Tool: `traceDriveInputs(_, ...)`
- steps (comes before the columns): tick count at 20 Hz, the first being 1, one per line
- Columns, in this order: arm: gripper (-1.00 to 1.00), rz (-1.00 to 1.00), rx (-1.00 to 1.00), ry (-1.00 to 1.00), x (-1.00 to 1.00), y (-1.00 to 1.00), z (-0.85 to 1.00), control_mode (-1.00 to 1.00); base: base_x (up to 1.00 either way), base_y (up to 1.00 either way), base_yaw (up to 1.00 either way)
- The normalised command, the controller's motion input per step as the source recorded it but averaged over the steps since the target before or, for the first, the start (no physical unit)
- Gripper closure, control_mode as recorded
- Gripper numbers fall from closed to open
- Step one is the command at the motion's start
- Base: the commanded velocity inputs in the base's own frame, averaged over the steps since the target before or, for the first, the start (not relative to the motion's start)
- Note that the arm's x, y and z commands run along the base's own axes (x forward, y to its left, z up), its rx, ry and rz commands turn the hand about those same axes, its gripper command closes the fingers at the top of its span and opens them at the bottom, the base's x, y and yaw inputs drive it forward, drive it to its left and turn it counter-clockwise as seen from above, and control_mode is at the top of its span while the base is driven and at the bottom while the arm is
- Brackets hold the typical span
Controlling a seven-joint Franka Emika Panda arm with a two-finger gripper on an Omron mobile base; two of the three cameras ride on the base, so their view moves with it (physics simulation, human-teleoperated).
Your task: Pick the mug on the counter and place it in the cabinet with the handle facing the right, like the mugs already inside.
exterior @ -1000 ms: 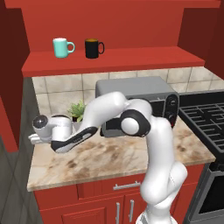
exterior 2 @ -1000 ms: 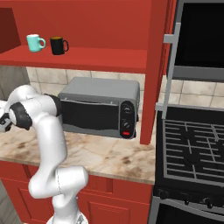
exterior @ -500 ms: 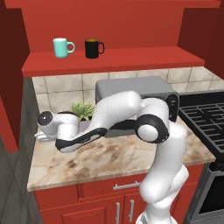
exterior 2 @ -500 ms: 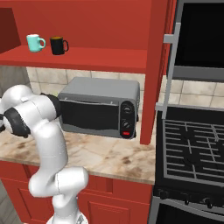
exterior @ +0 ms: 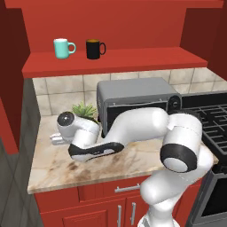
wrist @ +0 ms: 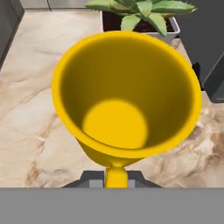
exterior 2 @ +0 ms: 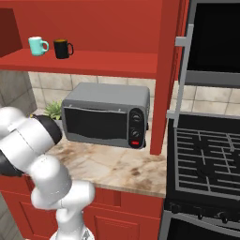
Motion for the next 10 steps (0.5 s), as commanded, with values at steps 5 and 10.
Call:
traceDriveInputs(5,1.0,0.24,0.11,0.02,-0.3,-0.43,0.14,-1.0,0.0,0.0,0.0)
traceDriveInputs(10,1.0,0.38,0.04,0.02,-0.1,-0.15,0.02,-1.0,0.0,0.0,0.0)
